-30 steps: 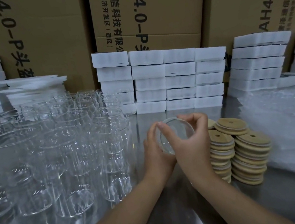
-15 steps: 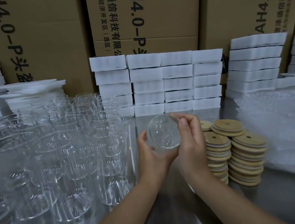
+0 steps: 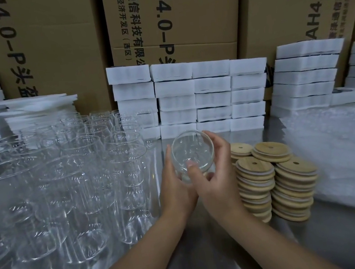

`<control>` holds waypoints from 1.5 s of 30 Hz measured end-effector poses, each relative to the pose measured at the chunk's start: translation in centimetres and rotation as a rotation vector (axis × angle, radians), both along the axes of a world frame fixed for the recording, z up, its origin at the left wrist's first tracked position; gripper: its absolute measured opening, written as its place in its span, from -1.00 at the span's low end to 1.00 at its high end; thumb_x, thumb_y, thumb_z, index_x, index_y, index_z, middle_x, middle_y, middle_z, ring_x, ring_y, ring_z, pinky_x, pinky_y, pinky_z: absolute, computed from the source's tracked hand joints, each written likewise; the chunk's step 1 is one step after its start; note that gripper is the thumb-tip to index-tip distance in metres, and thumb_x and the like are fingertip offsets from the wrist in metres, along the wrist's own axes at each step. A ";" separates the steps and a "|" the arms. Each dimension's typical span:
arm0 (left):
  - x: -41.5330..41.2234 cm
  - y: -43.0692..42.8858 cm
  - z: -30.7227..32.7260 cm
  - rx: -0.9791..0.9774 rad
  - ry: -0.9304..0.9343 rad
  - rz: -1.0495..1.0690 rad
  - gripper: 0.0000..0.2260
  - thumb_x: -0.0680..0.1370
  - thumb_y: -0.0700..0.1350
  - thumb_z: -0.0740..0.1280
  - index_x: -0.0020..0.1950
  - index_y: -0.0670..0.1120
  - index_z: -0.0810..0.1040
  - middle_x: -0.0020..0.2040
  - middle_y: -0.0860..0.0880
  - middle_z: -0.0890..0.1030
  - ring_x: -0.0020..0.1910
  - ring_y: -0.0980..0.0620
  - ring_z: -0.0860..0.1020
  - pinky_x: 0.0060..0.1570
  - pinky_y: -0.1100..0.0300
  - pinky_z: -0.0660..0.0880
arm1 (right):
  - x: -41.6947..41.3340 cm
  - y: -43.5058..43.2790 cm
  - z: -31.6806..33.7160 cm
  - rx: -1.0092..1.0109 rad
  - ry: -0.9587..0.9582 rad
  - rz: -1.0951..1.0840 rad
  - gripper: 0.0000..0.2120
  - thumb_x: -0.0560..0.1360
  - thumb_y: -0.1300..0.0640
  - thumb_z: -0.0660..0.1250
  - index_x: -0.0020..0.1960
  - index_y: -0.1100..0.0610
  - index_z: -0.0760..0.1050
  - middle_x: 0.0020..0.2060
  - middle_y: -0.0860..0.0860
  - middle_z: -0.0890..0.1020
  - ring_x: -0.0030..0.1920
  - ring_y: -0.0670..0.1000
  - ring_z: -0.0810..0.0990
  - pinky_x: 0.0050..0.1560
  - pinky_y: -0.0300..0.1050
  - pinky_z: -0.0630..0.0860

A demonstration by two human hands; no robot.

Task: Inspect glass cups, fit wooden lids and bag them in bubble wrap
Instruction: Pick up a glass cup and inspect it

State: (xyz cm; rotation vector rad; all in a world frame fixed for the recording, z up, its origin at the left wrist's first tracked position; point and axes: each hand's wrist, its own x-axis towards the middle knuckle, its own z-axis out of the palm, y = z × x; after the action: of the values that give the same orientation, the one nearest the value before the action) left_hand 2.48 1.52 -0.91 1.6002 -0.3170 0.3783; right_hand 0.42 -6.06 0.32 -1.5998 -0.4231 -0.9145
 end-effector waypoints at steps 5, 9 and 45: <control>0.0 0.0 -0.3 0.177 0.119 0.161 -0.15 0.09 0.40 0.21 0.37 0.20 0.22 0.30 0.10 0.52 0.09 0.02 0.58 -0.05 0.14 0.40 | -0.1 -0.1 0.4 0.061 0.041 -0.028 -0.34 0.35 -0.24 0.29 0.36 -0.04 0.21 0.34 -0.07 0.40 0.37 -0.19 0.34 0.40 -0.13 0.31; 0.1 -0.3 -0.6 0.103 0.072 0.132 -0.36 0.13 0.33 0.39 0.17 0.28 0.33 0.07 0.19 0.55 -0.02 0.23 0.54 -0.14 0.33 0.42 | -0.3 -0.2 0.5 0.131 0.054 -0.001 -0.46 0.38 -0.26 0.16 0.31 -0.15 0.18 0.39 -0.05 0.34 0.42 -0.14 0.29 0.44 -0.05 0.28; -0.1 -0.1 0.0 -0.761 0.685 -0.690 -0.29 0.45 0.48 0.09 -0.10 -0.06 0.76 0.03 -0.09 0.71 -0.02 -0.03 0.70 -0.07 0.12 0.63 | -0.5 -0.8 0.5 -0.118 -0.023 -0.114 -0.37 0.27 -0.16 0.39 0.30 -0.04 0.37 0.22 -0.15 0.52 0.27 -0.25 0.44 0.29 -0.31 0.35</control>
State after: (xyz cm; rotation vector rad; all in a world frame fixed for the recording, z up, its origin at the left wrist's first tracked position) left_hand 2.35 1.40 -0.90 0.7213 -0.1432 -0.5333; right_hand -0.09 -6.84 0.78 -1.7362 -0.4119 -1.0105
